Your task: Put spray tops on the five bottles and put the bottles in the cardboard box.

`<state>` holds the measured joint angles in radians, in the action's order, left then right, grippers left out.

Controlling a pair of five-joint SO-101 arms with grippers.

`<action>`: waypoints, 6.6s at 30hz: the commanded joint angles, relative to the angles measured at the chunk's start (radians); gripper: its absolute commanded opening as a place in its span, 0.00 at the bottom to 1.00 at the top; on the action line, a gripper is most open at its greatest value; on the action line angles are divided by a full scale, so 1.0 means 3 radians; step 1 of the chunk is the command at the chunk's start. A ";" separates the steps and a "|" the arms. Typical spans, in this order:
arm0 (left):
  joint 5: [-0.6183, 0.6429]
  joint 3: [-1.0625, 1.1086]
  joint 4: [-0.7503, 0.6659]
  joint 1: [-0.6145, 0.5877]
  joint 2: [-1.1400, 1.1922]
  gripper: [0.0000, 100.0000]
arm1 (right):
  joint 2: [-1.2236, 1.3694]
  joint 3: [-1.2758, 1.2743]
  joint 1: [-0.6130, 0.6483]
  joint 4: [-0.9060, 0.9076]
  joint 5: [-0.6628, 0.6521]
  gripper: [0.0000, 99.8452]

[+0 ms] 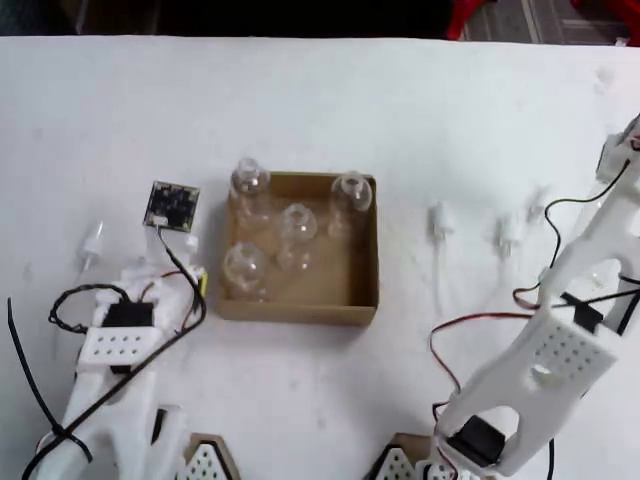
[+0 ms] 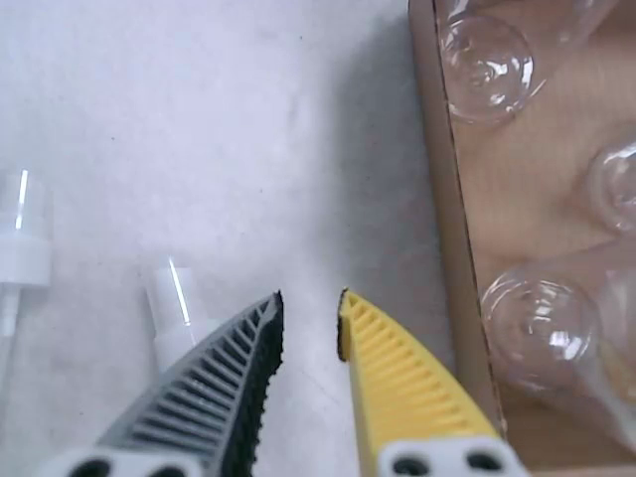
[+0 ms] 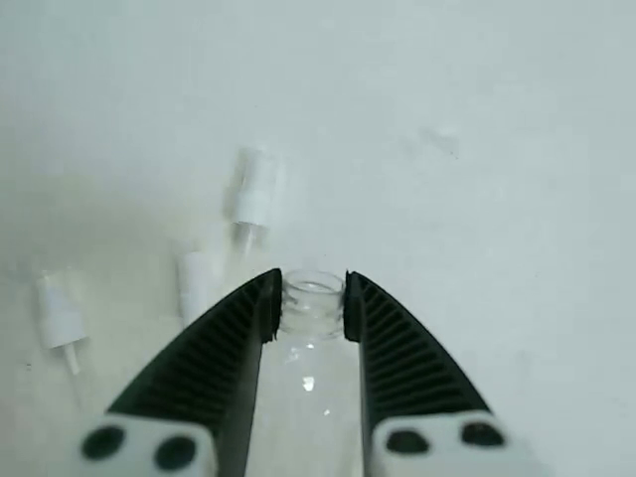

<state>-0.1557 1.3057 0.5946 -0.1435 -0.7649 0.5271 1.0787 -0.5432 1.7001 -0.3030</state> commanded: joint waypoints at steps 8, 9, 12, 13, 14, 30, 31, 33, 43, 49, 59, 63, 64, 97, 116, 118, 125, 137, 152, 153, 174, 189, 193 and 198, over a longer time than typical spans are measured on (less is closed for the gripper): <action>0.0010 -0.0015 -0.0046 0.0013 -0.0013 0.09 | -0.1731 -0.0972 0.0606 0.0084 0.0312 0.02; 0.0010 -0.0015 -0.0046 0.0013 -0.0013 0.09 | -0.1905 -0.1089 0.0693 0.0084 0.0312 0.02; 0.0010 -0.0015 -0.0046 0.0013 -0.0013 0.09 | -0.2406 -0.1493 0.0979 -0.0033 0.0312 0.02; 0.0010 -0.0015 -0.0046 0.0013 -0.0013 0.09 | -0.2575 -0.1652 0.1077 -0.0120 0.0312 0.02; 0.0010 -0.0015 -0.0046 0.0013 -0.0013 0.09 | -0.2734 -0.1826 0.1164 -0.0228 0.0317 0.02; 0.0010 -0.0015 -0.0051 0.0023 -0.0013 0.09 | -0.5475 -0.5616 0.2979 -0.2759 0.0609 0.02; 0.0010 -0.0015 -0.0051 0.0028 -0.0013 0.09 | -0.5588 -0.5810 0.3041 -0.2928 0.0609 0.02; 0.0010 -0.0015 -0.0061 0.0028 -0.0013 0.09 | -0.5782 -0.6189 0.3117 -0.3235 0.0609 0.02; 0.0010 -0.0015 -0.0072 0.0028 -0.0013 0.09 | -0.6585 -0.8137 0.3092 -0.5250 0.0629 0.02; 0.0010 -0.0015 -0.0072 0.0033 -0.0013 0.09 | -0.7398 -0.9165 0.3092 -0.5828 0.0634 0.02; 0.0010 -0.0015 -0.0072 0.0028 -0.0008 0.09 | -0.7746 -0.9232 0.3071 -0.5143 0.1079 0.02; 0.0010 -0.0015 -0.0072 0.0033 -0.0008 0.09 | -0.7746 -0.9232 0.3066 -0.4820 0.1084 0.02; 0.0010 -0.0015 -0.0072 0.0033 -0.0008 0.09 | -0.7746 -0.9232 0.3066 -0.4759 0.1084 0.02; 0.0010 -0.0020 -0.0072 0.0033 -0.0008 0.09 | -0.7705 -0.9232 0.3061 -0.5286 0.1089 0.02; 0.0010 -0.0020 -0.0072 0.0028 -0.0008 0.09 | -0.6171 -0.9068 0.2908 -0.6073 0.1084 0.02; 0.0010 -0.0020 -0.0072 0.0033 -0.0008 0.09 | -0.6171 -0.9068 0.2892 -0.6073 0.1084 0.02; 0.0010 -0.0020 -0.0072 0.0033 -0.0008 0.09 | -0.6176 -0.9196 0.2897 -0.6053 0.1084 0.02; 0.0010 -0.0020 -0.0072 0.0033 -0.0008 0.09 | -0.6176 -0.9206 0.2887 -0.6048 0.1079 0.02; 0.0010 -0.0020 -0.0072 0.0033 -0.0008 0.09 | -0.7199 -0.9119 0.2908 -0.4841 0.1079 0.02; 0.0010 -0.0020 -0.0072 0.0033 -0.0008 0.09 | -0.7393 -0.9119 0.2913 -0.4652 0.1079 0.02; 0.0010 -0.0020 -0.0072 0.0033 -0.0008 0.09 | -0.7777 -0.8986 0.3138 -0.3762 0.1064 0.02; 0.0010 -0.0020 -0.0072 0.0028 -0.0008 0.09 | -0.7782 -0.8950 0.3128 -0.3670 0.0563 0.02; 0.0010 -0.0020 -0.0072 0.0033 -0.0008 0.09 | -0.7782 -0.8940 0.3035 -0.3670 0.0563 0.02; 0.0010 -0.0020 -0.0072 0.0033 -0.0008 0.09 | -0.7777 -0.8935 0.3056 -0.3603 0.0563 0.09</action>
<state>-0.1557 1.3057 0.5946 -0.1435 -0.7649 -1.8128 -1.6571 0.3821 0.5892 -0.1189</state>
